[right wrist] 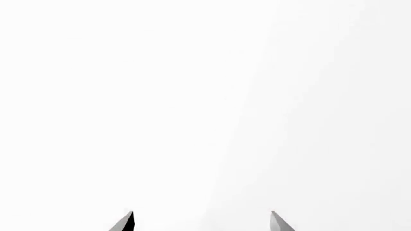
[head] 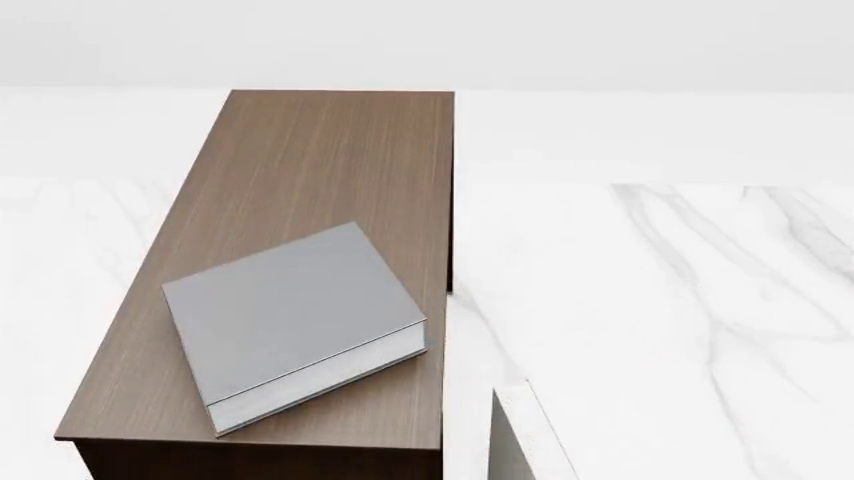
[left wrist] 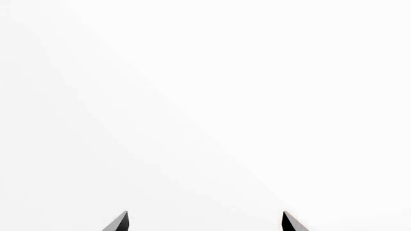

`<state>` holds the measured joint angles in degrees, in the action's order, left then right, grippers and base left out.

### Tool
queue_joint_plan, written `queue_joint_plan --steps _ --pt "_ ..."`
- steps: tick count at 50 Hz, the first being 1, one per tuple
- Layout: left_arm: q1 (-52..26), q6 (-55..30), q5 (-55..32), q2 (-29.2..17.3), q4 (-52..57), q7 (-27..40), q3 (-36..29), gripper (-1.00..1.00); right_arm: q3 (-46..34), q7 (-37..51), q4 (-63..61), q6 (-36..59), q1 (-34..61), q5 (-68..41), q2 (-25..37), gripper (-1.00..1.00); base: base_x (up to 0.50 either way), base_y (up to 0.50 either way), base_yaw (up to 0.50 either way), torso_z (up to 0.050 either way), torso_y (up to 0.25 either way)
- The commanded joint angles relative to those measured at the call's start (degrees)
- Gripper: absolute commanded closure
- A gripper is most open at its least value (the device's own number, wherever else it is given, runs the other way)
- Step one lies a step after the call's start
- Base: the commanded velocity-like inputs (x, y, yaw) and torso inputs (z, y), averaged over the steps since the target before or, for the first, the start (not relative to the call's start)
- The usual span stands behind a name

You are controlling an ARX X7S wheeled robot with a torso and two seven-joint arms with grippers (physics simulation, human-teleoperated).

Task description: Pick up the book in the middle and place it on the cabinet shelf.

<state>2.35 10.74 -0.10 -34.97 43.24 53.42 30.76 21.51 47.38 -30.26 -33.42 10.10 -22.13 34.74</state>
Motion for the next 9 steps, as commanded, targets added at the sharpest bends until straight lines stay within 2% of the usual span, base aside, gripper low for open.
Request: queue_joint_plan --steps 1,9 --pt "0.44 -0.38 0.83 1.01 1.40 -1.12 3.55 -1.00 3.57 -0.84 -1.00 -1.99 -0.22 2.09 -1.44 -1.00 0.00 0.00 0.00 0.000 0.000" --pt "-0.40 -1.49 1.39 0.79 1.68 -1.22 2.30 -1.00 2.85 -1.21 -1.23 -1.91 0.01 1.66 -1.30 -1.00 0.00 0.00 0.00 0.000 0.000"
